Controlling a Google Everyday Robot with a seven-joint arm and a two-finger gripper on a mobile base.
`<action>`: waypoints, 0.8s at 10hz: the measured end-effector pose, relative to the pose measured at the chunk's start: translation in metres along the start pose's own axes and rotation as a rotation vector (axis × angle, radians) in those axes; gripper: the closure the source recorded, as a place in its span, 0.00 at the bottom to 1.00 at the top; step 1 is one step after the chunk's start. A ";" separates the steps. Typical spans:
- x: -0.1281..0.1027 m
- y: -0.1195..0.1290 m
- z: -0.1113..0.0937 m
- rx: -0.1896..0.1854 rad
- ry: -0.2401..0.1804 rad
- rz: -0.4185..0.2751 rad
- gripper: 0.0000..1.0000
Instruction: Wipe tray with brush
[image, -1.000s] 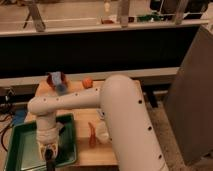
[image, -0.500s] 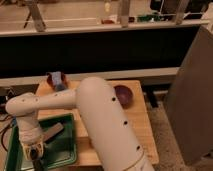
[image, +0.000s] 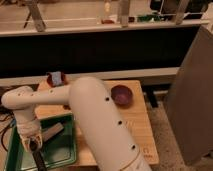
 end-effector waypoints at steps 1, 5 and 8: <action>0.002 0.003 -0.001 0.003 0.001 0.006 1.00; 0.003 0.005 0.000 0.025 -0.002 0.017 1.00; 0.006 -0.027 0.000 0.011 -0.008 -0.052 1.00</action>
